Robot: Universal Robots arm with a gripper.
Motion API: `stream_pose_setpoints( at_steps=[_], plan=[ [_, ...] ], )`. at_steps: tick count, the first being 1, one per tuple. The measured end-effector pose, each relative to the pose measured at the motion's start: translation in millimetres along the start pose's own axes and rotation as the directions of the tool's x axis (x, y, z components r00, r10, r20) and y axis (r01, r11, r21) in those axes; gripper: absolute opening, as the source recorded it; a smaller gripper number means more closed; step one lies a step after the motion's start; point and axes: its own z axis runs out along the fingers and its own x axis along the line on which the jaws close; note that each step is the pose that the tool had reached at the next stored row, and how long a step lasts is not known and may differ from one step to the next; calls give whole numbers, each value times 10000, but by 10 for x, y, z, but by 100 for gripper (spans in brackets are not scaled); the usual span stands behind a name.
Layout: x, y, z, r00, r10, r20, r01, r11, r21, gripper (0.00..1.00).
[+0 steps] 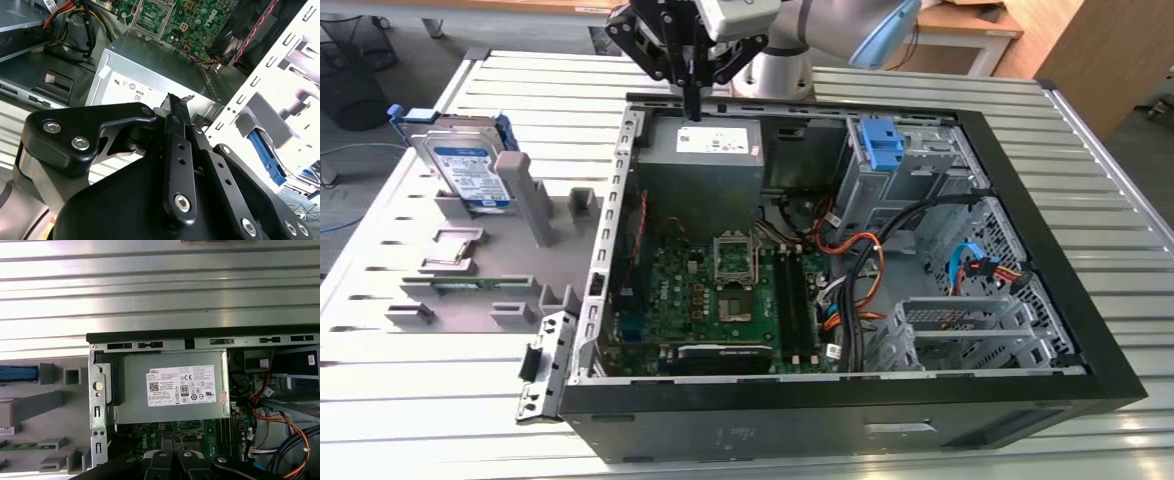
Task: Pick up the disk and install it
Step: 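Reach for the disk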
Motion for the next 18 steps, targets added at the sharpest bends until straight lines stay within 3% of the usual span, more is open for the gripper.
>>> stream_pose_setpoints(
  at_steps=[18],
  plan=[
    [117, -9, -2, 10000, 1, 0, -1, 10000, -1, 11]
  ],
)
